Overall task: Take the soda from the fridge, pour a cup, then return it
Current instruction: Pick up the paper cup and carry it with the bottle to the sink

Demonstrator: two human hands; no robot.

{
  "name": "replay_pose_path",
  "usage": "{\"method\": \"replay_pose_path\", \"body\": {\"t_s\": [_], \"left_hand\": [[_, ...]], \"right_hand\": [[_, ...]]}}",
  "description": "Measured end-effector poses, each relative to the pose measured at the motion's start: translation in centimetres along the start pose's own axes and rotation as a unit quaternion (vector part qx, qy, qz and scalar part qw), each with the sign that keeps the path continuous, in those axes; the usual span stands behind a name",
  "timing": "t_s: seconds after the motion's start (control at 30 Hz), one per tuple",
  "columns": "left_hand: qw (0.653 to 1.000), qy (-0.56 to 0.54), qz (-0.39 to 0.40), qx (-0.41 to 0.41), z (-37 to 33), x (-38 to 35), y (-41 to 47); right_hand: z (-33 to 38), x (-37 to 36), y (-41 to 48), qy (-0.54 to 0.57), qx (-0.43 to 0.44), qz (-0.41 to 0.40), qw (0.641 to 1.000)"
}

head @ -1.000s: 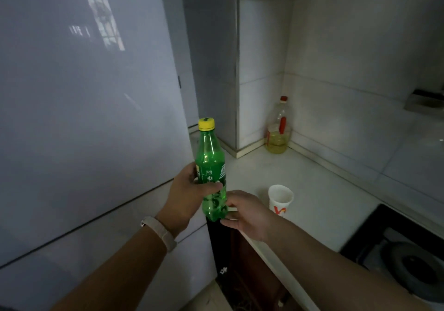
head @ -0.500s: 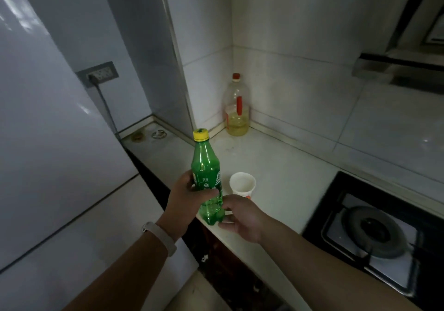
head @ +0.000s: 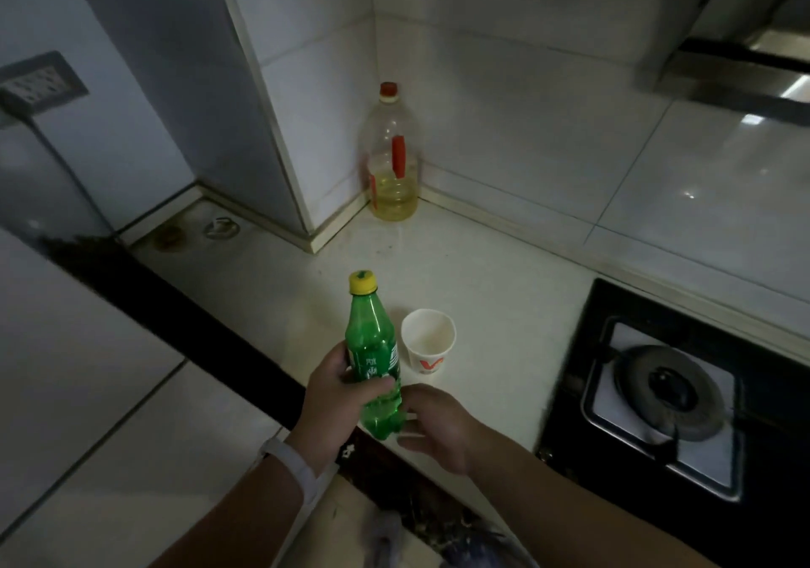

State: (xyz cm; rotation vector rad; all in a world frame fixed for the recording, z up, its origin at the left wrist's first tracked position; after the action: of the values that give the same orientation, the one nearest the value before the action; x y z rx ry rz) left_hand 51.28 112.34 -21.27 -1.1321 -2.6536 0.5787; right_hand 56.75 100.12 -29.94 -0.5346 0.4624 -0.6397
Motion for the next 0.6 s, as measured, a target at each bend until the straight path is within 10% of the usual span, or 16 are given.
{"method": "replay_pose_path", "body": {"t_s": [0.37, 0.6], "left_hand": [[0.998, -0.01, 0.01, 0.059, 4.6, 1.2, 6.2], [0.998, 0.007, 0.031, 0.061, 4.6, 1.1, 8.4]], "right_hand": [[-2.5, 8.6, 3.1, -0.103, 0.039, -0.254, 0.961], [0.8, 9.2, 4.9, -0.185, 0.159, -0.255, 0.935]]}}
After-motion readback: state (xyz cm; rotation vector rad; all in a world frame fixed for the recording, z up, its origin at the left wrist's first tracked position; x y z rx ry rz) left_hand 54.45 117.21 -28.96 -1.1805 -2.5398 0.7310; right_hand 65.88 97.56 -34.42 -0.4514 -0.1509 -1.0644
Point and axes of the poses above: each hand's wrist, its own y-axis towards the middle knuckle, its own x-axis out of the back of the hand, z = x × y, the point moved 10 cm from there along y, towards the middle knuckle, and after that the axes turned 10 degrees about x, right-handed, at the moved point
